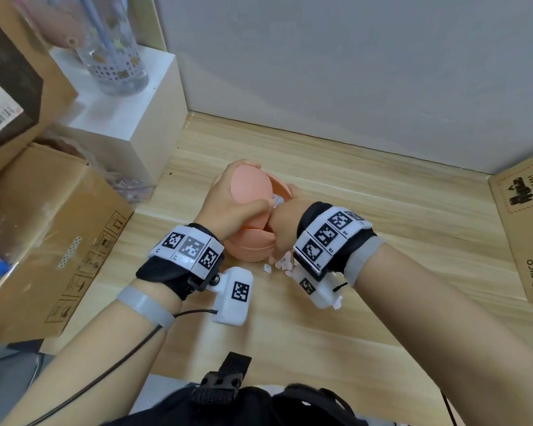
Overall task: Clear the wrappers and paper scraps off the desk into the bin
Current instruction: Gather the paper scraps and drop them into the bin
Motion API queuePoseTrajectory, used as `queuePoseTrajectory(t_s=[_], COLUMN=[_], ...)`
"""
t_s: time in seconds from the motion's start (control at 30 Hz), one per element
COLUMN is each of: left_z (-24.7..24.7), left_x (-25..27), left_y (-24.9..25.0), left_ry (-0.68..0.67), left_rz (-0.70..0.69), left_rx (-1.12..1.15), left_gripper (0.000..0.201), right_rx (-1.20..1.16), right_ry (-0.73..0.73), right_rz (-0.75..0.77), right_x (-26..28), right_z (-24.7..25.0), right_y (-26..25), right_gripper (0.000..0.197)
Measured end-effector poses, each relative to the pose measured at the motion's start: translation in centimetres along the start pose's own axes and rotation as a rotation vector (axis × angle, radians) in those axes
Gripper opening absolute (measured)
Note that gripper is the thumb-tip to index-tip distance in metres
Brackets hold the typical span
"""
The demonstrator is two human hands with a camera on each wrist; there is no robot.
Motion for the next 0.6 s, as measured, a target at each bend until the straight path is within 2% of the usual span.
queuePoseTrajectory(t_s=[0.03,0.1,0.17,0.23,0.3,0.33,0.4,0.43,0.5,0.57,0.6], left_z=[0.0,0.2,0.4,0.8,1.5,2.0,3.2,3.9,5.1,5.8,5.9], left_x=[0.0,-0.1,-0.1,-0.1,0.0,0.1,0.3,0.4,0.7,1.0,1.0], left_y=[0.0,0.2,0.2,0.1,0.0,0.1,0.1,0.0,-0.2,-0.4,-0.4], left_ry=[0.005,0.023,0.050,0.074,0.106,0.127,0.167,0.180,0.195,0.206,0.208], left_rz=[-0.009,-0.027,-0.035,-0.035,-0.032,-0.030,-0.033,-0.030,-0.016,-0.004,0.001], left_rx=[0.003,0.009,0.014,0.015,0.013,0.018,0.017,0.009,0.004,0.010,0.008], left_gripper=[0.059,0.060,0.061,0.066,0.066,0.063,0.058,0.058,0.061,0.064,0.068], right_rx=[0.013,-0.143,-0.365,-0.689,-0.973,-1.068,-1.179,-1.170,-1.112,-1.155,-1.174], right_ry=[0.040,0.209,0.440,0.633,0.739,0.750,0.678,0.591,0.317,0.021,-0.074], right_rz=[0.016,0.097,0.220,0.320,0.306,0.248,0.070,-0.037,-0.173,-0.144,-0.111], right_x=[-0.5,0.3,2.2,4.4,5.3,5.2,3.8,2.8,0.7,-0.7,-1.1], right_z=[-0.2,0.0,1.0,1.0,-0.8,-2.2,-6.3,-8.7,-13.8,-18.2,-19.4], right_y=[0.5,1.3,2.6,4.5,7.1,8.1,10.0,10.7,11.0,9.6,8.7], right_gripper=[0.054,0.036,0.033,0.036,0.036,0.036,0.030,0.023,0.013,0.004,0.002])
Point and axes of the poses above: each hand's wrist, its own x-axis away from the middle knuckle, its own z-axis out of the back of the hand, y = z × x, the point moved 9 cm from there along -x, towards the middle knuckle, and after that the axes turned 7 degrees about -y, right-handed, at the moved point
